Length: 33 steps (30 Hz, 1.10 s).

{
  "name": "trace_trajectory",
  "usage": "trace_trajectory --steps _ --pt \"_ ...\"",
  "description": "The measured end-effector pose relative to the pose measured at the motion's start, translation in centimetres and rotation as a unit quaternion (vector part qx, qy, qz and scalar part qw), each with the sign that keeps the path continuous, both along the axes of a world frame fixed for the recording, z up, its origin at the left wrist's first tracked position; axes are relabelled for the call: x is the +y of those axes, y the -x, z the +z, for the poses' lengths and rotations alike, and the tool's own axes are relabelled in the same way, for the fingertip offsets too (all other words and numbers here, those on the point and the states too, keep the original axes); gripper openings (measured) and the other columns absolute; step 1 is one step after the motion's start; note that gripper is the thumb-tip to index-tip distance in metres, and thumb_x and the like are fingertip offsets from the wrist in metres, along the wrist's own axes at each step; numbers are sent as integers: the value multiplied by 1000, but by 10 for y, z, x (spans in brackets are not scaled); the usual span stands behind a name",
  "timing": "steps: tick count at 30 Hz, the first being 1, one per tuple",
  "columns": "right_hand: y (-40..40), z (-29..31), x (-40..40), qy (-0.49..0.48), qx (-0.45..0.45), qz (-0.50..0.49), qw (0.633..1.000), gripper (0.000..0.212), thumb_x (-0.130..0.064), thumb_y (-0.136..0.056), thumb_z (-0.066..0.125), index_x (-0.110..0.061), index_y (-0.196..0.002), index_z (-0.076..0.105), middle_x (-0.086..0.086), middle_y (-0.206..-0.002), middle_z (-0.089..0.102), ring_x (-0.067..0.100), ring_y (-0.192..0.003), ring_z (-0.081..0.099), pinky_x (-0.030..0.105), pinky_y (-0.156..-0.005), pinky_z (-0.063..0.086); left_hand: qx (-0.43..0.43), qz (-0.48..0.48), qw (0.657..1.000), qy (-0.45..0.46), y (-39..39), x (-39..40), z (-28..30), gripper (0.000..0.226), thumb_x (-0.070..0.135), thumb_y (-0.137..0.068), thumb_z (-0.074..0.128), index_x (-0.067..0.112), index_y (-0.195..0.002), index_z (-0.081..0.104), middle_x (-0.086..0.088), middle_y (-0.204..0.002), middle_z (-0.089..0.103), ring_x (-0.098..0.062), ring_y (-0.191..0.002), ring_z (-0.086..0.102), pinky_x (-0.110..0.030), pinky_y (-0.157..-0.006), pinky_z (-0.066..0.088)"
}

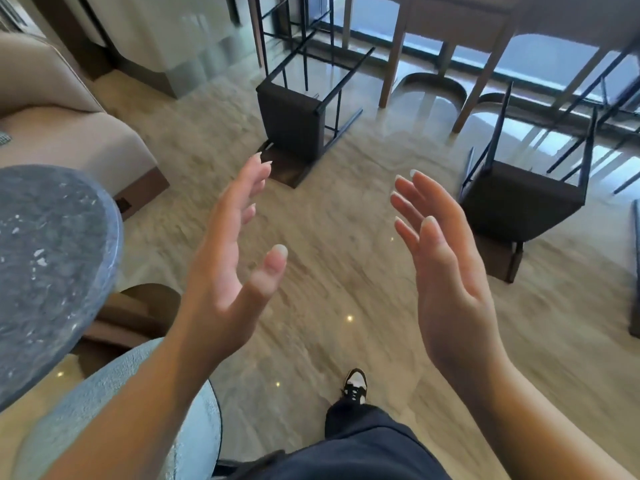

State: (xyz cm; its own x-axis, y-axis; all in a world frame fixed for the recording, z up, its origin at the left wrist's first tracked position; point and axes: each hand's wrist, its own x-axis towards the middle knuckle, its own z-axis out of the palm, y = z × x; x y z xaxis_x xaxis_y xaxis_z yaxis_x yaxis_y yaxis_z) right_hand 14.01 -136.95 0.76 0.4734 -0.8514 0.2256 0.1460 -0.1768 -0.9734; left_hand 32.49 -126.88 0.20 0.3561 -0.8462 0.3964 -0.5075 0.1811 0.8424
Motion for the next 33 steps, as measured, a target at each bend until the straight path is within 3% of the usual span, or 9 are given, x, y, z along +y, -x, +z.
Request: trace_trajectory --steps 10,19,26,33 --pt "-116 4 -153 -19 15 72 997 42 -33 -99 40 -25 -141 43 -11 -141 53 8 -133 47 40 -112 37 4 53 998 21 -107 -131 5 72 61 -96 45 25 -156 26 3 -159 36 -22 -148 34 -50 -117 31" --pt "-290 -15 -245 -20 18 78 997 40 -30 -99 40 -26 -139 45 -9 -140 55 9 -133 48 42 -113 36 -15 57 998 18 -279 -218 -11 71 62 -97 44 27 -156 25 4 -160 34 -19 -148 33 -39 -118 31" --pt "-429 -8 -303 -13 1 51 999 47 -39 -96 41 -22 -139 47 -6 -139 56 12 -132 49 45 -112 37 -12 29 1000 -1 -413 -282 2 75 60 -96 44 21 -157 25 4 -160 35 -21 -148 33 -49 -116 31" --pt "-522 -9 -371 -26 -9 44 999 48 -39 -95 42 -20 -139 46 -5 -138 57 11 -131 50 40 -112 38 -18 18 1000 -3 -515 -350 6 70 50 -95 46 22 -157 26 4 -159 36 -19 -148 34 -42 -118 32"
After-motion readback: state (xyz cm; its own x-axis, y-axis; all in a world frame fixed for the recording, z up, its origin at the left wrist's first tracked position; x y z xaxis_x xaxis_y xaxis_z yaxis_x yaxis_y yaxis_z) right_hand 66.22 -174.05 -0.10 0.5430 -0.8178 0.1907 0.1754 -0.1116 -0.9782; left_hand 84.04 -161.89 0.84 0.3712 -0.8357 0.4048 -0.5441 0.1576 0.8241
